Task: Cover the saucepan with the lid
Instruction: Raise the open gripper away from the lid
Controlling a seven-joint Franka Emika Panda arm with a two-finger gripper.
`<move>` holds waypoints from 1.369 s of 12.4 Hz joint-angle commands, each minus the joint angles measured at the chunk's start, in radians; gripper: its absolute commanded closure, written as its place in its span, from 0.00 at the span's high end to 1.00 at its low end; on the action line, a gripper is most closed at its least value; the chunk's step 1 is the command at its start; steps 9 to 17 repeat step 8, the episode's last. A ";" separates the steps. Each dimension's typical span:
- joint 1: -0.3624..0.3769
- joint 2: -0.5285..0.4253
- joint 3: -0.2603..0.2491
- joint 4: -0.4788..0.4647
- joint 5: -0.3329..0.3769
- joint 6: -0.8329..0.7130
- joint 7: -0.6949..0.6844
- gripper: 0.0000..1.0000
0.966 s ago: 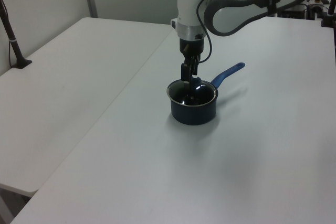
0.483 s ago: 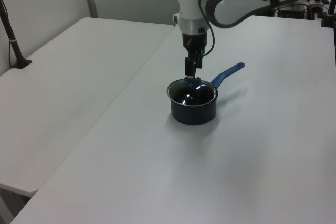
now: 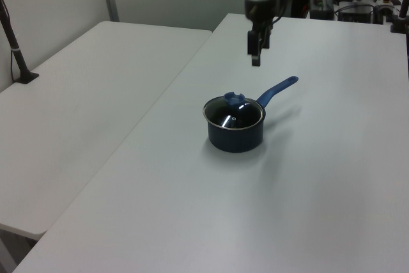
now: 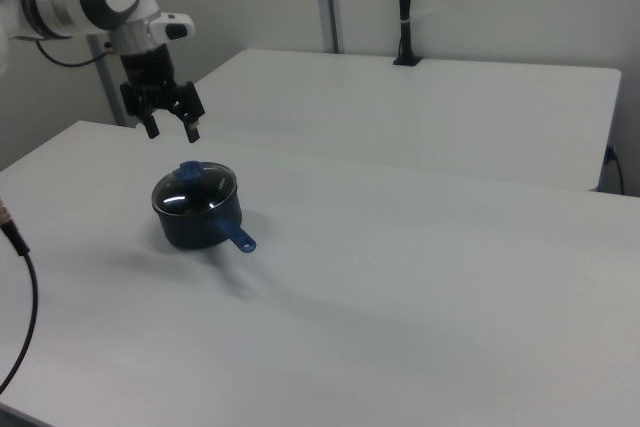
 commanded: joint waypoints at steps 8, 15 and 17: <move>-0.171 -0.176 -0.007 -0.142 0.036 -0.054 -0.121 1.00; -0.171 -0.176 -0.007 -0.142 0.036 -0.054 -0.121 1.00; -0.171 -0.176 -0.007 -0.142 0.036 -0.054 -0.121 1.00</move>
